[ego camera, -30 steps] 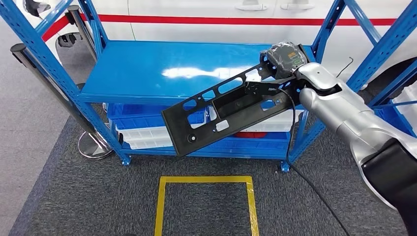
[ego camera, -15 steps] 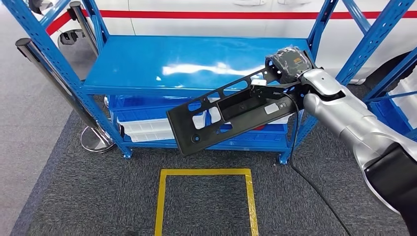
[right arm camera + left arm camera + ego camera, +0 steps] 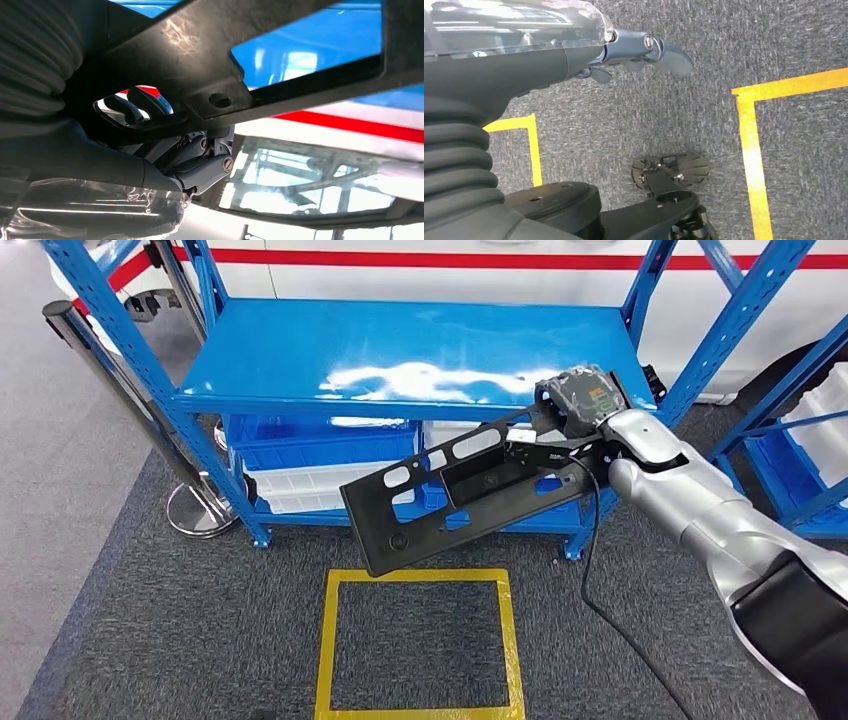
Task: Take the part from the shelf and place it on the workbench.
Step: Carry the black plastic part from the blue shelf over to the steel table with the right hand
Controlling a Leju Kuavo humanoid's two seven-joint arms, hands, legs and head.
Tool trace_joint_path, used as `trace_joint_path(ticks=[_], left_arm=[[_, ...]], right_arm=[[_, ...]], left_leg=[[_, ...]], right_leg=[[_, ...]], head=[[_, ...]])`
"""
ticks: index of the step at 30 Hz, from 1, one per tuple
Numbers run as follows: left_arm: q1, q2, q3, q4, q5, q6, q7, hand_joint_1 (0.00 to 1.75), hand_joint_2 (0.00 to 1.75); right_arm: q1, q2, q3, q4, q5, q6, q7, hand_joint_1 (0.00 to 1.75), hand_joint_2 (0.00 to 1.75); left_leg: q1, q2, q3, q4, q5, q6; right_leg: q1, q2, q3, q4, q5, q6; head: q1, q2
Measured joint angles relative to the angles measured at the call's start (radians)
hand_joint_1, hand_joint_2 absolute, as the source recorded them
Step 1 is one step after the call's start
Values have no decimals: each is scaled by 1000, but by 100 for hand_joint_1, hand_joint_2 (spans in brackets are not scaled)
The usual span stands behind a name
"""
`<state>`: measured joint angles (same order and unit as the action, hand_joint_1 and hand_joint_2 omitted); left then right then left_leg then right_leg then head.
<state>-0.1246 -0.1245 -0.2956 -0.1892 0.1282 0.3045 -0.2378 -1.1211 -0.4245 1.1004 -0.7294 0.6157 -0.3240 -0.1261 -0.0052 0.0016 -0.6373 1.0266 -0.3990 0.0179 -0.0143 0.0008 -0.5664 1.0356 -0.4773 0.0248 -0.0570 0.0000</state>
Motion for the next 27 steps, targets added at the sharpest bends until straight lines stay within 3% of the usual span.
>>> trace_joint_path(ticks=[2, 3, 6, 7, 8, 9, 10, 12, 14, 17, 18, 20, 22, 23, 24, 25, 27], left_arm=[[2, 0, 0, 0, -1, 1, 0, 0, 175], [3, 1, 0, 0, -2, 1, 0, 0, 175], [3, 1, 0, 0, -6, 1, 1, 0, 175], [3, 1, 0, 0, -8, 1, 1, 0, 175], [3, 1, 0, 0, -10, 1, 1, 0, 175], [3, 1, 0, 0, -11, 2, 1, 0, 175], [3, 1, 0, 0, -13, 2, 1, 0, 175], [0, 1, 0, 0, -14, 6, 0, 0, 175], [-3, 1, 1, 0, -14, 20, -1, 0, 175], [-3, -1, 3, 0, -19, 45, -4, 0, 175], [-4, -2, 3, 0, -23, 51, -6, 0, 175], [-6, -6, 3, 0, -28, 57, -7, 0, 175], [-4, -8, 3, 0, -32, 58, -8, 0, 175], [-1, -8, 3, 0, -34, 58, -8, 0, 175], [0, -8, 3, 0, -35, 58, -8, 0, 175], [1, -8, 4, 0, -35, 58, -8, 0, 175], [0, -7, 4, 0, -35, 57, -8, 0, 175]], right_arm=[[4, 4, -3, 1, 3, -1, 1, 175, 175], [5, 7, -6, 2, 3, 0, -1, 175, 175], [10, 13, -26, 2, -29, 9, -35, 175, 175], [15, 15, -36, 2, -50, 12, -52, 175, 175], [21, 16, -46, 2, -71, 13, -69, 175, 175], [28, 16, -58, 2, -93, 12, -86, 175, 175], [39, 16, -71, 2, -119, 7, -108, 175, 175], [75, 19, -112, 1, -203, -22, -181, 175, 175], [134, 30, -180, 2, -303, -101, -285, 175, 175], [262, 74, -328, 5, -318, -285, -450, 175, 175], [315, 92, -387, 6, -302, -322, -492, 175, 175], [415, 124, -492, 6, -278, -351, -525, 175, 175], [492, 149, -569, 0, -234, -363, -510, 175, 175], [524, 159, -604, -8, -205, -366, -500, 175, 175], [553, 168, -636, -18, -180, -367, -490, 175, 175], [575, 175, -665, -30, -162, -367, -479, 175, 175], [595, 181, -705, -49, -149, -367, -456, 175, 175]], left_leg=[[-1, -3, -6, 4, 1, -11], [0, -4, -15, 20, -15, -16], [7, -5, -75, 185, -132, -31], [9, -5, -94, 250, -163, -35], [10, -5, -101, 287, -175, -36], [10, -5, -91, 291, -168, -37], [10, -5, -62, 255, -145, -35], [9, -5, 34, 111, -97, -27], [4, -7, 97, 5, -84, -17], [6, -8, 105, -24, -79, -5], [9, -8, 107, -31, -72, 1], [14, -10, 105, -43, -57, 13], [12, -12, 93, -41, -51, 17], [11, -11, 88, -37, -51, 17], [11, -11, 84, -33, -51, 17], [11, -11, 80, -28, -51, 15], [9, -8, 70, -13, -57, 9]], right_leg=[[-4, -2, -8, -5, 9, -14], [-6, -4, -13, -7, 15, -23], [-7, -8, -35, -8, 35, -40], [-6, -8, -43, -8, 41, -41], [-6, -8, -51, -7, 47, -41], [-6, -8, -58, -7, 52, -40], [-6, -8, -63, -7, 56, -38], [-4, -8, -70, -6, 63, -33], [-2, -10, -73, -8, 70, -22], [-1, -12, -71, -14, 79, -5], [0, -12, -72, -8, 71, -1], [-2, -9, -102, 60, 18, 7], [-2, -6, -155, 184, -48, 13], [-3, -5, -172, 228, -63, 15], [-5, -5, -173, 241, -60, 17], [-7, -5, -155, 215, -39, 19], [-11, -11, -90, 101, 13, 19]], head=[[0, 0], [0, 0], [0, 0], [0, 0], [0, 0], [0, 0], [0, 0], [0, 0], [0, 0], [0, 0], [0, 0], [0, 0], [0, 0], [0, 0], [0, 0], [0, 0], [0, 0]])
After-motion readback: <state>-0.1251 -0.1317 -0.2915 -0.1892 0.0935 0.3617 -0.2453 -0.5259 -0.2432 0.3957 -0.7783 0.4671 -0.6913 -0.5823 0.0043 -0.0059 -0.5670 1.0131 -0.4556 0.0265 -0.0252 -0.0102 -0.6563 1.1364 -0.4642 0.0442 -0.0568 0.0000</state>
